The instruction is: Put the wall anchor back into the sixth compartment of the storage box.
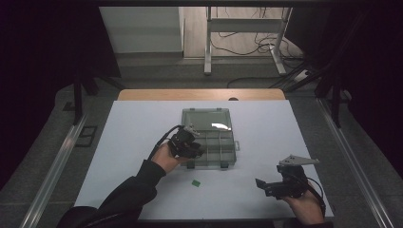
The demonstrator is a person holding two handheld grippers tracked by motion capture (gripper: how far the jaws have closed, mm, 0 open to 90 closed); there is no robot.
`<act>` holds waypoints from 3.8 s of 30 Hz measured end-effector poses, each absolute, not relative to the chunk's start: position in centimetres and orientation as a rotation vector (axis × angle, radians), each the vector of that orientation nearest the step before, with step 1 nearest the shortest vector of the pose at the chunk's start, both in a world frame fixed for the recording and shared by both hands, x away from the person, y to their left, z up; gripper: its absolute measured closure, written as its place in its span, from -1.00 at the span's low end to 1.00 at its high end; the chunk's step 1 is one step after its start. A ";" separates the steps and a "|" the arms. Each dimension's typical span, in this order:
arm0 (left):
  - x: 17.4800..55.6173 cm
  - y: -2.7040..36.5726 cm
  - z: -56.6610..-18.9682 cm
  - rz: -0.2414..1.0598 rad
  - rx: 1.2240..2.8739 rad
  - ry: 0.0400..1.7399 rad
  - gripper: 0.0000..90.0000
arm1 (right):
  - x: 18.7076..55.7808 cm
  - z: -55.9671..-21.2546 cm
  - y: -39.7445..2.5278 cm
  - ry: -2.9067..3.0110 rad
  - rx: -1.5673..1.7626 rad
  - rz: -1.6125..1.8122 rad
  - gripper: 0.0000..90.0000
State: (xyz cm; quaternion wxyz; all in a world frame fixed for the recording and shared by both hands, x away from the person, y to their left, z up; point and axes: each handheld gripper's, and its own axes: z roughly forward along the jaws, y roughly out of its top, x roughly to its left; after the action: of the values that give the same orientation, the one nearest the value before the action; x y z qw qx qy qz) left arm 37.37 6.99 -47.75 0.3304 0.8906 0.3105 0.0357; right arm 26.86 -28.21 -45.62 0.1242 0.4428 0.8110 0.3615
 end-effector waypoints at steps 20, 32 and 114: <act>35.8 8.8 -46.6 0.122 2.293 0.810 -0.36 | 26.9 -45.6 -28.2 2.362 1.298 1.049 -0.99; 34.7 9.8 -46.3 0.127 2.284 0.829 -0.86 | 26.9 -45.6 -28.2 2.367 1.299 1.046 -0.99; 31.8 6.7 -51.4 -0.033 2.530 0.585 0.56 | 27.1 -45.8 -28.0 2.395 1.303 1.023 -0.98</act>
State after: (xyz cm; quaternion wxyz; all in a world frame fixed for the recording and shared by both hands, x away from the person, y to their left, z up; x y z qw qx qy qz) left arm 31.75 6.66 -51.39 0.2690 0.9383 0.2170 -0.0122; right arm 27.07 -28.02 -45.78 0.1147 0.4444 0.8171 0.3489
